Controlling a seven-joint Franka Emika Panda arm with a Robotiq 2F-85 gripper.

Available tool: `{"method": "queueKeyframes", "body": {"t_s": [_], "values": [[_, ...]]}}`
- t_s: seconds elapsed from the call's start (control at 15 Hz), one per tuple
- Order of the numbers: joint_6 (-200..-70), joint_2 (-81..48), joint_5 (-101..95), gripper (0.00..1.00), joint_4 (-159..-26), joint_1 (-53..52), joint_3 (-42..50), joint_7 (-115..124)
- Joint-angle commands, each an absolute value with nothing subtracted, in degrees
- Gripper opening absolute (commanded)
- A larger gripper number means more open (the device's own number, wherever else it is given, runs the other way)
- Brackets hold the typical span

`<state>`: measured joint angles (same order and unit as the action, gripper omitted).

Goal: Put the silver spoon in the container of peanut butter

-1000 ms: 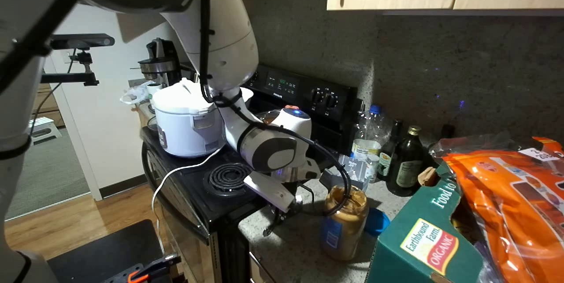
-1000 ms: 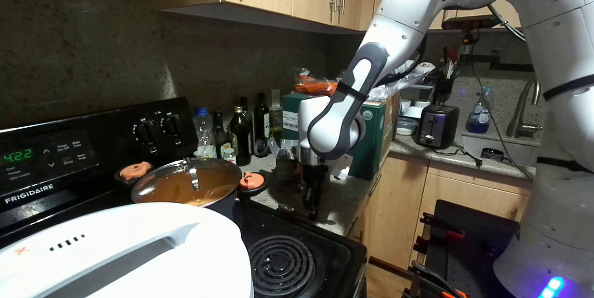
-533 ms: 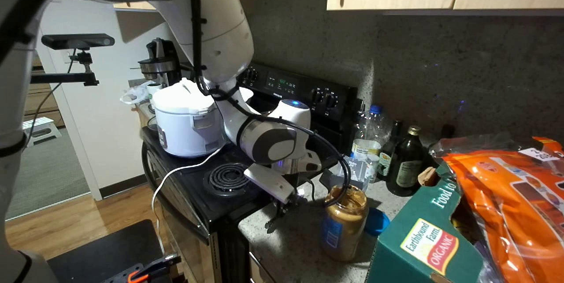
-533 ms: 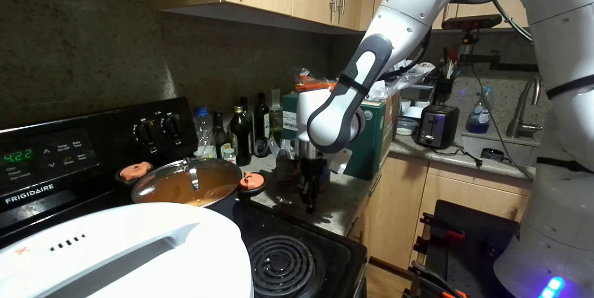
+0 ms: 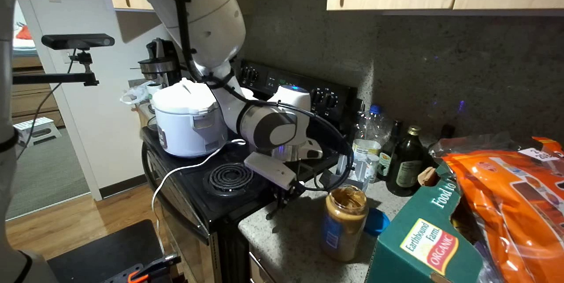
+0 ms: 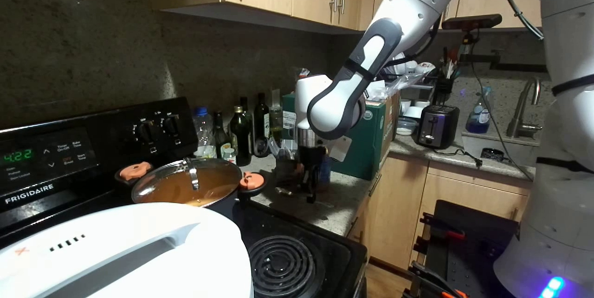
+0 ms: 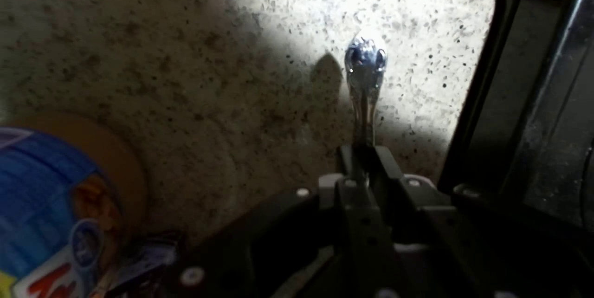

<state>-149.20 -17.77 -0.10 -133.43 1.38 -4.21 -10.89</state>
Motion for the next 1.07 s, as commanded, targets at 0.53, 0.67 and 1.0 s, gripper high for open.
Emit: {"method": "queueKeyframes", "body": {"t_s": [0.53, 0.67, 1.0], "values": [[-134.6, -4.5, -6.1, 0.05, -135.0, -1.5, -3.1, -5.5], [-132.7, -2.7, -7.0, 0.05, -135.0, -1.4, -2.9, -4.6], [-126.9, 0.9, -9.5, 0.05, -133.7, -1.2, -2.7, -2.6]]}}
